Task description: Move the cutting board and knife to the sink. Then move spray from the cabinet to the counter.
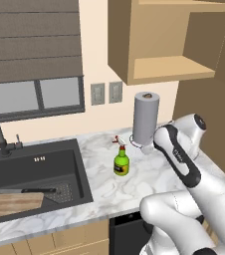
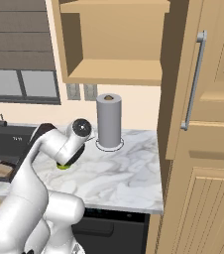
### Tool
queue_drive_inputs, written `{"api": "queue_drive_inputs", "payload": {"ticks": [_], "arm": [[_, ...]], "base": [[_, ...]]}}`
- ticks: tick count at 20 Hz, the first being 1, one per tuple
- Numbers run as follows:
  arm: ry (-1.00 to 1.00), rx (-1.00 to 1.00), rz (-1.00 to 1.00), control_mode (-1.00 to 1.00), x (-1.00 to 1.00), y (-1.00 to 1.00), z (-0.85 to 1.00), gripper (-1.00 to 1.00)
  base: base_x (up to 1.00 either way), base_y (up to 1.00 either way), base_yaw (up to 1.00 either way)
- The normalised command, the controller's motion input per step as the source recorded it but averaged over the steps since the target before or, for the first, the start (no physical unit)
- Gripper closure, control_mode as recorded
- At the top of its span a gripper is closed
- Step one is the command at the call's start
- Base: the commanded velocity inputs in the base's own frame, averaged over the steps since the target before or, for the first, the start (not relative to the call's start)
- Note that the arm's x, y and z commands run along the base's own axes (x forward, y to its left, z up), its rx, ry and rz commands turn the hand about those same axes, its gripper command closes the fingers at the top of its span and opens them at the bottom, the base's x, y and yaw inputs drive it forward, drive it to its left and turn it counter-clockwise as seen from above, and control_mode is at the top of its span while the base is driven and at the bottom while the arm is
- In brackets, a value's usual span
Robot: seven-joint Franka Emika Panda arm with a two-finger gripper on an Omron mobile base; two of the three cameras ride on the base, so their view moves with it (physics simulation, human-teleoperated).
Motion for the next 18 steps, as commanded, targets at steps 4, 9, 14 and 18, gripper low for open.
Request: {"api": "queue_drive_inputs", "payload": {"ticks": [4,9,14,18], "arm": [[0.17,0.0,-0.17,-1.0,-0.22,-0.22,0.59,-1.0],[0.16,0.0,-0.21,-1.0,-0.45,-0.18,0.66,-1.0],[0.11,0.0,-0.2,-1.0,-0.72,-0.05,0.71,-1.0],[0.08,0.0,-0.17,-1.0,-0.87,0.0,0.72,-1.0]], "base": [[0.0,0.0,0.0],[0.0,0.0,0.0],[0.0,0.0,0.0],[0.0,0.0,0.0]]}}
